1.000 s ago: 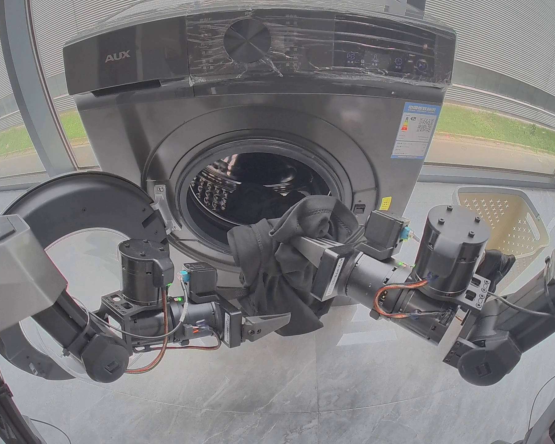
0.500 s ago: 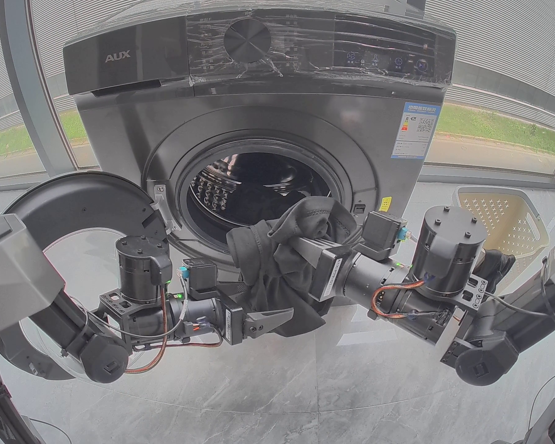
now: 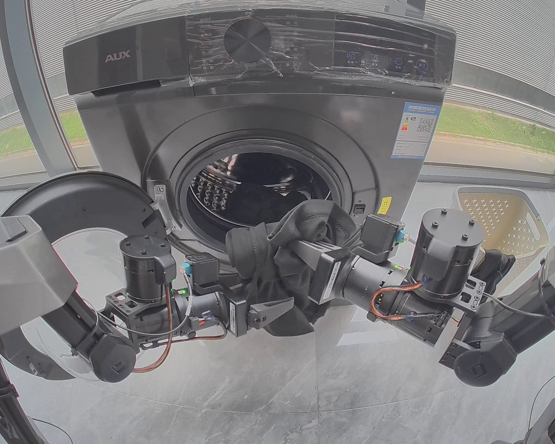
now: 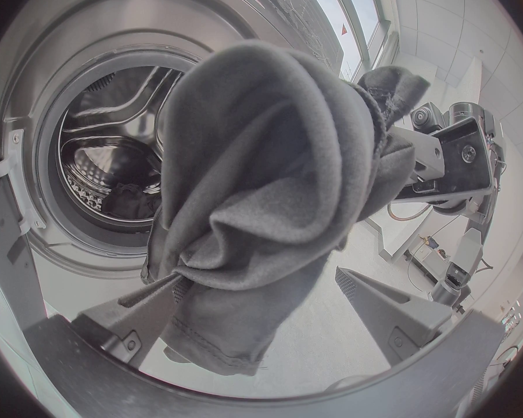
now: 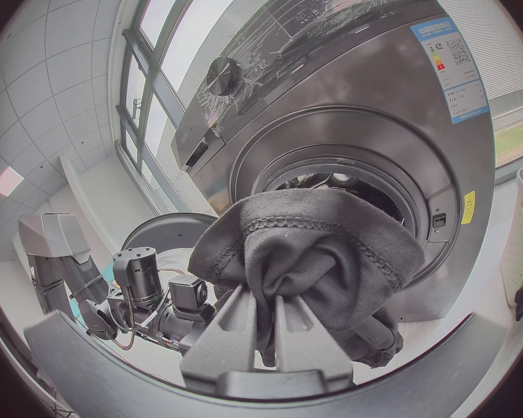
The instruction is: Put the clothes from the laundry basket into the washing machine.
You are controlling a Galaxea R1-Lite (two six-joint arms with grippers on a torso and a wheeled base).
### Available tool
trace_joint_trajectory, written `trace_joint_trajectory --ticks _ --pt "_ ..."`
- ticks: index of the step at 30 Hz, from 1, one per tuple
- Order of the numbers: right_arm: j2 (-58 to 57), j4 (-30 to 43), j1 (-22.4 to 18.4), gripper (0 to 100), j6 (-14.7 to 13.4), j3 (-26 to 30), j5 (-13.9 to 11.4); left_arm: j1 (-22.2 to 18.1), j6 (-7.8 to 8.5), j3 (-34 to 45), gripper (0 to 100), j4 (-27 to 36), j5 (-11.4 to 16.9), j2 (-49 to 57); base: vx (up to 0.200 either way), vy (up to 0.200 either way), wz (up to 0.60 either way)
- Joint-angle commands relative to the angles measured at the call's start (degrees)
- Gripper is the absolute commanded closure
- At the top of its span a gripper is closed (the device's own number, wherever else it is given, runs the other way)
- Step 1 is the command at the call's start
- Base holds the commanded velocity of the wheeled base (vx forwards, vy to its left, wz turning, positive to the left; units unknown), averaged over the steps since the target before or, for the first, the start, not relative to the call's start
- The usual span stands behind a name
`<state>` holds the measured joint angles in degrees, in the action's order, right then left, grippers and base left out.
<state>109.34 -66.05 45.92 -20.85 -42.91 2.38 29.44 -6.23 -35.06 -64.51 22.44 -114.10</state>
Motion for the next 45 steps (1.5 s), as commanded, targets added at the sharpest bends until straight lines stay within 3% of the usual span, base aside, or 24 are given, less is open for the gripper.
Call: trace_joint_trajectory --ticks 1,17,18,37,42,43,45 --pt "0.2 0.0 0.0 100 0.0 -0.2 0.0 1.1 -0.10 0.4 0 -0.1 0.1 -0.3 0.000 0.000 0.00" --pt "0.2 0.0 0.0 100 -0.1 -0.1 0.1 2.7 -0.45 0.7 0 -1.6 -0.3 -3.1 0.000 0.000 0.00" --pt "0.2 0.0 0.0 100 -0.1 -0.1 0.1 2.6 -0.45 0.8 100 -2.0 -0.3 -3.1 0.000 0.000 0.00" --pt "1.1 0.0 -0.3 100 0.0 0.2 0.1 4.9 -0.63 7.6 100 -4.7 0.6 4.5 0.000 0.000 0.00" --pt "1.8 0.4 -0.7 100 0.3 0.3 0.2 6.2 -1.42 7.0 100 -5.1 0.4 7.1 0.000 0.000 0.00" --pt "1.9 0.4 -1.0 0 0.3 0.5 0.4 5.8 -1.42 6.1 100 -5.2 0.3 7.6 0.000 0.000 0.00" --pt "1.8 0.4 -1.1 0 0.5 1.1 1.6 5.5 -1.86 4.4 100 -5.2 0.1 8.1 0.000 0.000 0.00"
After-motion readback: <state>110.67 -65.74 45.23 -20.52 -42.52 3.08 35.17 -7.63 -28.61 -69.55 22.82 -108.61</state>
